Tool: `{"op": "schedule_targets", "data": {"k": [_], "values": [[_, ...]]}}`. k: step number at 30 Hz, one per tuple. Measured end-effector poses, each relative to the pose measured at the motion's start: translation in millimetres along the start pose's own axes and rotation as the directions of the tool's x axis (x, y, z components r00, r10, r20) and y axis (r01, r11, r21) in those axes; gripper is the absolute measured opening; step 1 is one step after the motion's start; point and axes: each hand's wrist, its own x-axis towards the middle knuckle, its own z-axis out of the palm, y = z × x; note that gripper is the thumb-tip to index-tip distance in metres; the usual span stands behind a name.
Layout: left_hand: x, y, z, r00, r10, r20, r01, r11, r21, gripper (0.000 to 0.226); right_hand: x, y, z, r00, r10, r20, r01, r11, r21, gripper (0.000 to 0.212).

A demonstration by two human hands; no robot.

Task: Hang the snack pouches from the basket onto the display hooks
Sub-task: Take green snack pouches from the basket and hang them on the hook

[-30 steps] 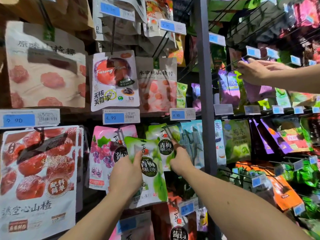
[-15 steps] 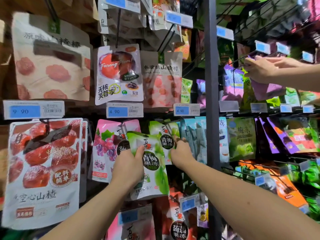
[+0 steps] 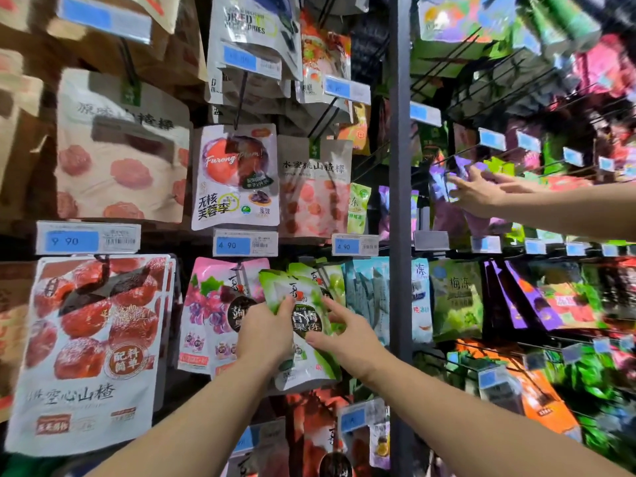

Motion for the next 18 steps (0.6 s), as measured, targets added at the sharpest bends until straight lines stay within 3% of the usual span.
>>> {"op": "schedule_targets", "data": {"k": [4,13,18], "values": [[1,-3,-4,1.000,-0.007,0.029,0.008,1.000,-0.009,0.060,4,8,-9,0.990,-0.009,-0.141,0.014,0.999,0.036,0.067],[12,-19,-10,0.996,-0.012,0.089,0.014,1.000,-0.027,0.057,3,26,-29,0.922,0.009,-0.386,0.032,0.995,0.100,0.060],[14,-17,-7,0.995,-0.019,0.096,0.020,1.000,-0.016,0.055,5,33,-28,0.921,0.001,-0.390,0.048,0.992,0.115,0.057]]}}
